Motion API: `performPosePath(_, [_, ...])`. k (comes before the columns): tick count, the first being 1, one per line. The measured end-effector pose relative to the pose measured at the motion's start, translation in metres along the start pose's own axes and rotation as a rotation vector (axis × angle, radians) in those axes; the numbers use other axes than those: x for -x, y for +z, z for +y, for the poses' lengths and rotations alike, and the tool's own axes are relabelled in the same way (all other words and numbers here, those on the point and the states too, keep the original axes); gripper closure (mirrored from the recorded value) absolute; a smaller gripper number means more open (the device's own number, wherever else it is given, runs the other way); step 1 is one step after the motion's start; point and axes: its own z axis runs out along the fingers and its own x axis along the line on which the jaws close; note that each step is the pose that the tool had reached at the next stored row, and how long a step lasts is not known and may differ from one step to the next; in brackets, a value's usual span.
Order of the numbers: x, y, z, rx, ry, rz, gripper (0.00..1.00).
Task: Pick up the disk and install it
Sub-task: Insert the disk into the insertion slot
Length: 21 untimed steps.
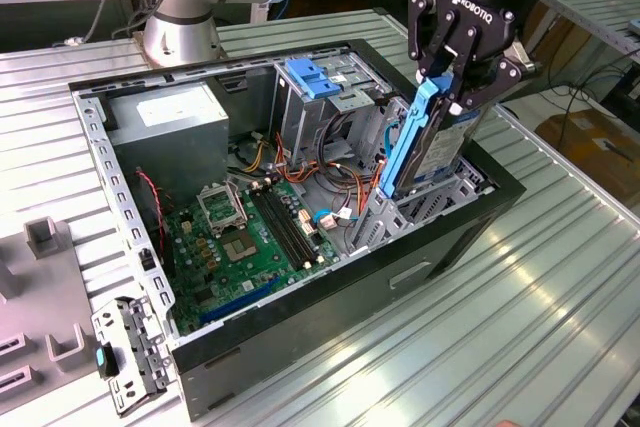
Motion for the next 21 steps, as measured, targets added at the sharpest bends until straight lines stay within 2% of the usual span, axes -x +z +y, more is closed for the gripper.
performPosePath(5, [0.0001, 0.0008, 0.0, 0.0, 0.0, -0.0003, 0.63])
performPosePath(6, [0.0001, 0.0035, -0.0002, 0.0005, 0.0, -0.0001, 0.62])
performPosePath(7, [0.0003, 0.0078, 0.0, 0.0006, 0.0, -0.0002, 0.55])
performPosePath(8, [0.0005, 0.0117, 0.0003, 0.0007, 0.0, 0.0, 0.55])
performPosePath(9, [0.0005, 0.0121, 0.0006, 0.0002, 0.0, 0.0, 0.55])
performPosePath(10, [0.0004, 0.0082, 0.0005, 0.0001, 0.0, -0.0001, 0.55])
performPosePath(11, [0.0001, 0.0013, 0.0002, 0.0001, -0.001, -0.0001, 0.55])
performPosePath(12, [-0.0004, -0.0083, -0.0002, 0.0007, 0.0, -0.0001, 0.55])
performPosePath(13, [-0.0005, -0.0141, -0.0012, 0.0058, -0.001, 0.0003, 0.55])
performPosePath(14, [-0.0007, -0.0206, -0.0031, 0.0164, -0.001, 0.0006, 0.55])
performPosePath(15, [-0.0007, -0.0238, -0.0051, 0.0255, -0.002, 0.0013, 0.55])
performPosePath(16, [-0.0008, -0.0252, -0.0057, 0.031, -0.002, 0.0015, 0.55])
performPosePath(17, [-0.0007, -0.0262, -0.0072, 0.0383, -0.002, -0.0007, 0.55])
performPosePath(18, [-0.0007, -0.0283, -0.01, 0.048, -0.003, -0.0013, 0.55])
performPosePath(20, [-0.0005, -0.0284, -0.0138, 0.0587, -0.003, -0.0012, 0.55])
performPosePath(21, [-0.0001, -0.0282, -0.0199, 0.0707, -0.003, -0.0005, 0.55])
